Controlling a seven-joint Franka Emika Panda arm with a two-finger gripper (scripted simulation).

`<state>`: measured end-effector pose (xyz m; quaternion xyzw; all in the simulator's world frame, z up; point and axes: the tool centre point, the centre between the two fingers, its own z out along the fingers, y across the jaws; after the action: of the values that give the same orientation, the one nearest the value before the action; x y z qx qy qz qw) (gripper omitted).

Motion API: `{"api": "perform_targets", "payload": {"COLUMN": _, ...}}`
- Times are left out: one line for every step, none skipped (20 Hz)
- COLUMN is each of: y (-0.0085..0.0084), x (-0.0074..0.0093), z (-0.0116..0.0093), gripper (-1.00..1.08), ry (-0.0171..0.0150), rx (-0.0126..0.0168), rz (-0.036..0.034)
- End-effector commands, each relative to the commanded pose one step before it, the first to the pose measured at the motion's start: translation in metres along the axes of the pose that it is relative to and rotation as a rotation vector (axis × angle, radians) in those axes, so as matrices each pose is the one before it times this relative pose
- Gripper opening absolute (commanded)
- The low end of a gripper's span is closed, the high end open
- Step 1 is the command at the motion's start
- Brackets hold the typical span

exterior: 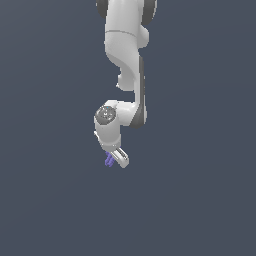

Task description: Pick up the object and move it to a goal position.

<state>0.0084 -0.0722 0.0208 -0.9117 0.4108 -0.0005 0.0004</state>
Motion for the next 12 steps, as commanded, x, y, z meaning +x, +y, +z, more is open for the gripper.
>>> {"api": "perform_targets", "payload": {"y": -0.00022, "x": -0.00051, "z": -0.00091, "gripper": -1.0, "ry": -0.00006, "rx": 0.0001, "rz": -0.00032}}
{"api": "perform_targets", "payload": {"y": -0.00006, "x": -0.00046, "z": -0.00118, "gripper": -1.0, "ry": 0.0, "rx": 0.0, "rz": 0.0}}
{"api": "perform_targets", "payload": {"y": -0.00009, "x": -0.00065, "z": -0.00166, "gripper": -1.0, "ry": 0.0, "rx": 0.0, "rz": 0.0}}
{"api": "perform_targets", "payload": {"y": -0.00012, "x": -0.00083, "z": -0.00214, "gripper": -1.0, "ry": 0.0, "rx": 0.0, "rz": 0.0}}
{"api": "perform_targets", "payload": {"y": -0.00014, "x": -0.00102, "z": -0.00262, "gripper": -1.0, "ry": 0.0, "rx": 0.0, "rz": 0.0}}
{"api": "perform_targets", "payload": {"y": -0.00017, "x": -0.00121, "z": -0.00311, "gripper": -1.0, "ry": 0.0, "rx": 0.0, "rz": 0.0}}
{"api": "perform_targets", "payload": {"y": -0.0002, "x": -0.0014, "z": -0.0036, "gripper": -1.0, "ry": 0.0, "rx": 0.0, "rz": 0.0}}
{"api": "perform_targets", "payload": {"y": -0.00022, "x": -0.00159, "z": -0.00409, "gripper": -1.0, "ry": 0.0, "rx": 0.0, "rz": 0.0}}
{"api": "perform_targets", "payload": {"y": -0.0001, "x": -0.00164, "z": -0.00453, "gripper": -1.0, "ry": -0.00049, "rx": 0.00038, "rz": 0.0003}}
{"api": "perform_targets", "payload": {"y": -0.00028, "x": -0.00198, "z": -0.0051, "gripper": -1.0, "ry": 0.0, "rx": 0.0, "rz": 0.0}}
{"api": "perform_targets", "payload": {"y": -0.00031, "x": -0.00217, "z": -0.00562, "gripper": -1.0, "ry": 0.0, "rx": 0.0, "rz": 0.0}}
{"api": "perform_targets", "payload": {"y": -0.00034, "x": -0.00237, "z": -0.00614, "gripper": -1.0, "ry": 0.0, "rx": 0.0, "rz": 0.0}}
